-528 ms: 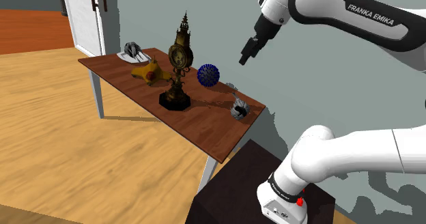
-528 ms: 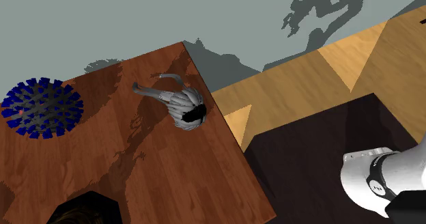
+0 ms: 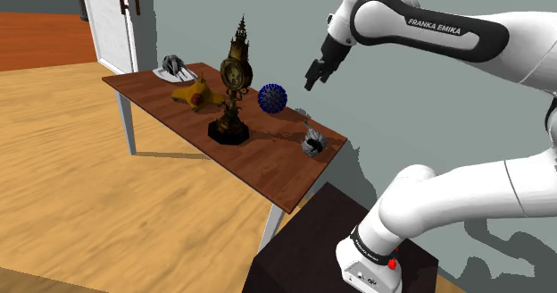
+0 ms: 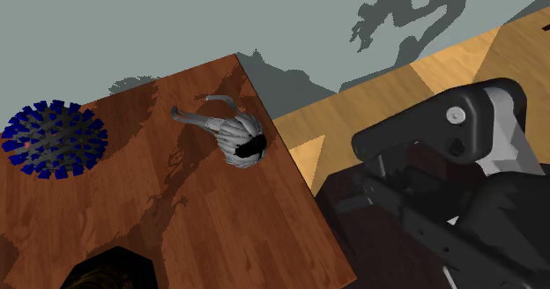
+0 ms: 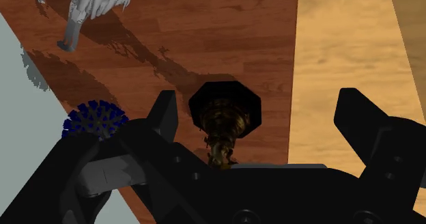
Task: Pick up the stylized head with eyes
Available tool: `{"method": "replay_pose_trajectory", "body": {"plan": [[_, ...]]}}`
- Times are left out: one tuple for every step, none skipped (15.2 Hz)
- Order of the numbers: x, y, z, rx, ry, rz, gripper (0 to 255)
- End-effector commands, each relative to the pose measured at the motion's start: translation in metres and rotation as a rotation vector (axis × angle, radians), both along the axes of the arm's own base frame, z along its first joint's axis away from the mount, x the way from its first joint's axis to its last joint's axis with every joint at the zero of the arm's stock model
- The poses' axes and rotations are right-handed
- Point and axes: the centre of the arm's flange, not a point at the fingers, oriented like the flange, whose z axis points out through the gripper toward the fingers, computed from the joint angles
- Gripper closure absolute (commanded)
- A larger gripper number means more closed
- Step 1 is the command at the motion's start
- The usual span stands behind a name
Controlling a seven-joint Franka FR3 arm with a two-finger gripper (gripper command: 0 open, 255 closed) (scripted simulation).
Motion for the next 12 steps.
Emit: {"method": "replay_pose_trajectory", "body": {"plan": [[0.014, -0.017, -0.015, 0.005, 0.005, -0.032, 0], [0.02, -0.025, -0.023, 0.008, 0.008, -0.048, 0], [0.026, -0.034, -0.031, 0.01, 0.011, -0.063, 0], [0.032, -0.043, -0.039, 0.013, 0.014, -0.079, 0], [0.038, -0.052, -0.047, 0.015, 0.017, -0.095, 0], [0.044, -0.061, -0.055, 0.018, 0.021, -0.11, 0], [0.05, -0.07, -0.063, 0.021, 0.024, -0.126, 0], [0.055, -0.079, -0.071, 0.023, 0.027, -0.142, 0], [0.061, -0.088, -0.079, 0.026, 0.03, -0.158, 0], [0.066, -0.097, -0.088, 0.029, 0.033, -0.173, 0], [0.071, -0.107, -0.096, 0.031, 0.036, -0.189, 0], [0.075, -0.116, -0.104, 0.034, 0.039, -0.205, 0]]}}
